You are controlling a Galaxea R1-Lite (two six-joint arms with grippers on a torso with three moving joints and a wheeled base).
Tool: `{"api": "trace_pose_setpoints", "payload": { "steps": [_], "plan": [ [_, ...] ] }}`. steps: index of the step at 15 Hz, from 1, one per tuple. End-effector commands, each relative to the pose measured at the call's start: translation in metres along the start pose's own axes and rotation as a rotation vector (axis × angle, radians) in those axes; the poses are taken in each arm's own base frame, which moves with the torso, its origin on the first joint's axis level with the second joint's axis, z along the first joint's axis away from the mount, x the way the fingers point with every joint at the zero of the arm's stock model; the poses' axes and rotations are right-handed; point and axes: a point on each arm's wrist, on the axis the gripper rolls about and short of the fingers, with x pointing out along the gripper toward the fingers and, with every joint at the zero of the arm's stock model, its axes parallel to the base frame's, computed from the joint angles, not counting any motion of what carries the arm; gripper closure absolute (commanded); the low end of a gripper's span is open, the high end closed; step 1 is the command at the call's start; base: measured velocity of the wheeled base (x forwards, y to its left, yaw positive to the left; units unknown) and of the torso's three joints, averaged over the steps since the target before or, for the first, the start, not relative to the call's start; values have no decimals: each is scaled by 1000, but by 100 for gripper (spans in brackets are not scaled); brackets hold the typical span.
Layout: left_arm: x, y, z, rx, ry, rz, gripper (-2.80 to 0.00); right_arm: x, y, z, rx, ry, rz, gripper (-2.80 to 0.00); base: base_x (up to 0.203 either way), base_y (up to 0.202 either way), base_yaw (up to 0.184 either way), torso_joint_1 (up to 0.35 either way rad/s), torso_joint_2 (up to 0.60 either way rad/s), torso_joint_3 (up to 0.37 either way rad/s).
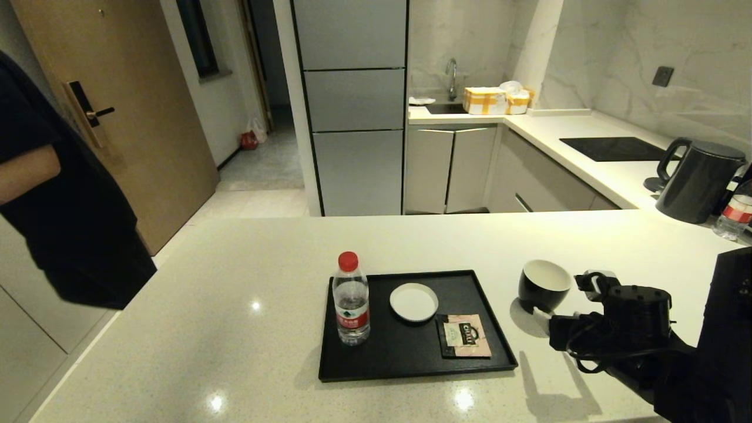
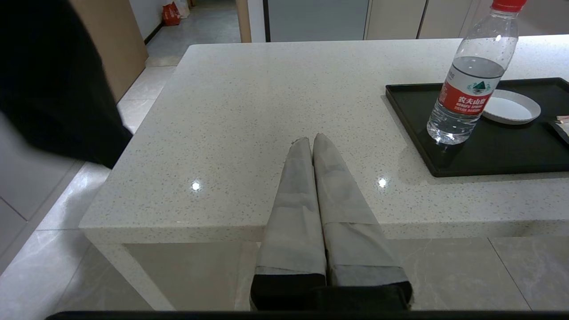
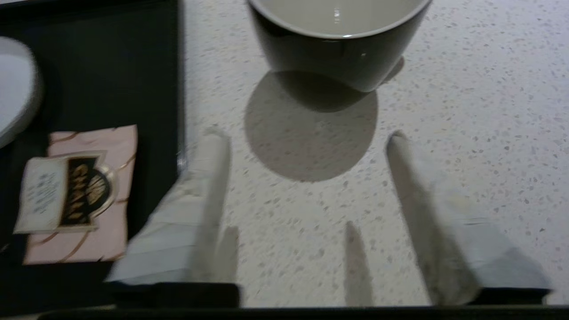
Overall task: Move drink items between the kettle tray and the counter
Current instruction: Pick up the tea bag
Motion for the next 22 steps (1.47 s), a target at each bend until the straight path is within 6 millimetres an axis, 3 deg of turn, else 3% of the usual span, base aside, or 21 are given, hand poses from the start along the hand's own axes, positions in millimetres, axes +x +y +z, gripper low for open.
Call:
{"api": "trace_pose_setpoints", "payload": {
  "steps": [1,5,11,16,20,21,22],
  "plan": [
    [0,0,0,0,-1,0,0,-15,12,6,-21,-27,54,0,0,0,0,0,0,0],
    [0,0,0,0,-1,0,0,-28,35,12,-110,47,181,0,0,0,0,0,0,0],
    [0,0,0,0,-1,0,0,-43,53,71,-129,217,321,0,0,0,0,0,0,0],
    [0,0,0,0,-1,0,0,-23,75,62,-147,220,373,0,0,0,0,0,0,0],
    [0,0,0,0,-1,0,0,-17,76,56,-152,243,366,0,0,0,0,0,0,0],
    [0,0,0,0,-1,0,0,-16,76,54,-157,269,359,-280,0,0,0,0,0,0],
    [0,0,0,0,-1,0,0,-16,75,51,-162,300,352,-280,0,0,0,0,0,0]
  ]
}}
